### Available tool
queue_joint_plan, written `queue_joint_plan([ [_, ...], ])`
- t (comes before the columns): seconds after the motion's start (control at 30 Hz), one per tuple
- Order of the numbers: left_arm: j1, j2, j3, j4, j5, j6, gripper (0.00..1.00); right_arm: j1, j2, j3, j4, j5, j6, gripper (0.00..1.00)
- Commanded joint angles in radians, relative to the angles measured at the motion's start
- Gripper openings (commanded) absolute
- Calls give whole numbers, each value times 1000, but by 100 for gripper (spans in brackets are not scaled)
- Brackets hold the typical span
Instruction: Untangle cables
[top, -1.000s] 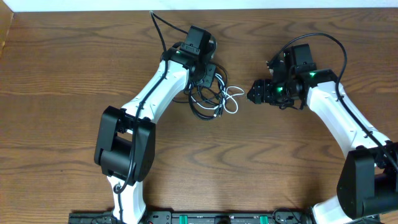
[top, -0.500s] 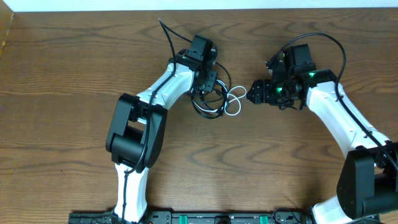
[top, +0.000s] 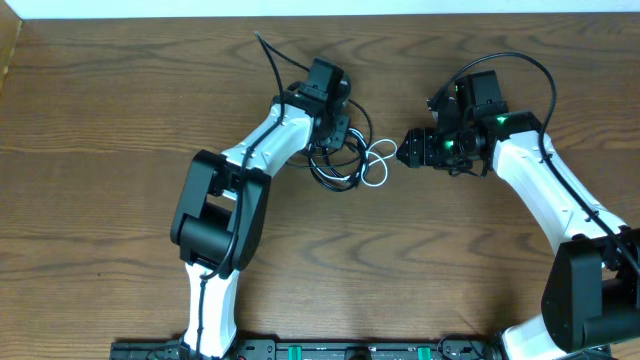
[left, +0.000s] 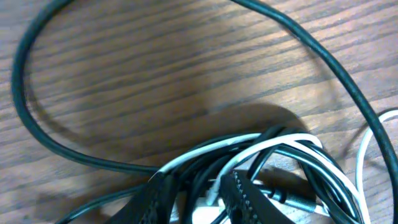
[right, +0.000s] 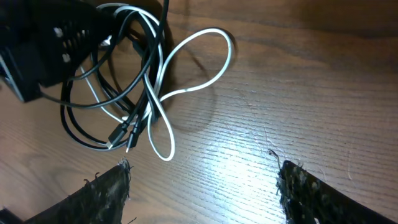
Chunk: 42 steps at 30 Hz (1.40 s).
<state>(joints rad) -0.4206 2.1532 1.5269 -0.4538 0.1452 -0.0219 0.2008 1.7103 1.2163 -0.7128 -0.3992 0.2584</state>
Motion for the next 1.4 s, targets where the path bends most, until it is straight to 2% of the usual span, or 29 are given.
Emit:
queue_joint_plan([
  [0.0, -16, 24, -63, 9, -5, 3, 32, 10, 9, -1, 3, 5, -13, 75],
  [0.27, -16, 24, -117, 64, -5, 2, 32, 10, 9, -1, 3, 5, -13, 75],
  [0.4, -16, 22, -114, 63, -4, -5, 12, 10, 9, -1, 2, 4, -13, 75],
  [0.5, -16, 5, -102, 42, -3, -25, 8, 10, 9, -1, 5, 4, -13, 75],
  [0.67, -16, -97, -93, -20, 4, -24, 8, 10, 9, -1, 43, -30, -13, 72],
  [0.8, -16, -231, -93, -90, 16, -24, 8, 10, 1, 10, 100, -151, -43, 72],
  [1.03, -16, -433, -93, -148, 220, -24, 8, 13, -21, 113, 115, -346, -109, 76],
  [1.37, -14, -489, -94, -183, 351, -25, 8, 21, -22, 143, 130, -443, -171, 73],
])
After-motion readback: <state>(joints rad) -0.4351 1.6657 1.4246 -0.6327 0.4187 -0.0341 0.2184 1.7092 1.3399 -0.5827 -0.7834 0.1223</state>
